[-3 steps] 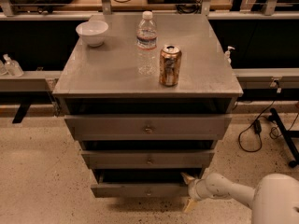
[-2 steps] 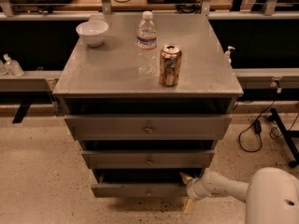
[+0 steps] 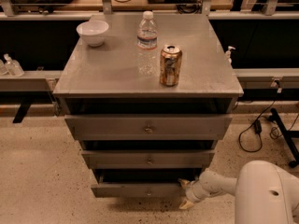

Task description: Open bottom drawer

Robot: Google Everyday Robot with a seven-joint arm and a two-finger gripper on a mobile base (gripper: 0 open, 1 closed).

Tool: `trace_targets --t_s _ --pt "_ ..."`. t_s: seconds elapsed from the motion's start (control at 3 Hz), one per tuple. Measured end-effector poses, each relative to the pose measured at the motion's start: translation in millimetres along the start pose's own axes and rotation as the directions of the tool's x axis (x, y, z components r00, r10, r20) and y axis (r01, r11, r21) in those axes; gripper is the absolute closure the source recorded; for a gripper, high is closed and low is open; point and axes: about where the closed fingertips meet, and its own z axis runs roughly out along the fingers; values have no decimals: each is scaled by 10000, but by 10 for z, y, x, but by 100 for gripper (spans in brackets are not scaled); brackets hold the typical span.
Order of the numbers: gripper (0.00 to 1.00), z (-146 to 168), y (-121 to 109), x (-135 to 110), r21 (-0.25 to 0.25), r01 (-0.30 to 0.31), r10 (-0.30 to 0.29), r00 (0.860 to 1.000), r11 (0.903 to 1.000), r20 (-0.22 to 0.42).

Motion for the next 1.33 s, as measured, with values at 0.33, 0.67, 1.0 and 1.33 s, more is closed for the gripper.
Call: trace_targets --t_s 0.33,0.67,1.0,1.33 --pt "65 -24 81 -40 -190 42 -39 9998 9998 184" --pt "87 -61 76 -58 -190 42 -38 9998 9998 184" --pt "100 -61 76 -58 -190 42 -38 9998 9998 184" --pt "82 -61 77 -58 -191 42 -38 9998 9998 185"
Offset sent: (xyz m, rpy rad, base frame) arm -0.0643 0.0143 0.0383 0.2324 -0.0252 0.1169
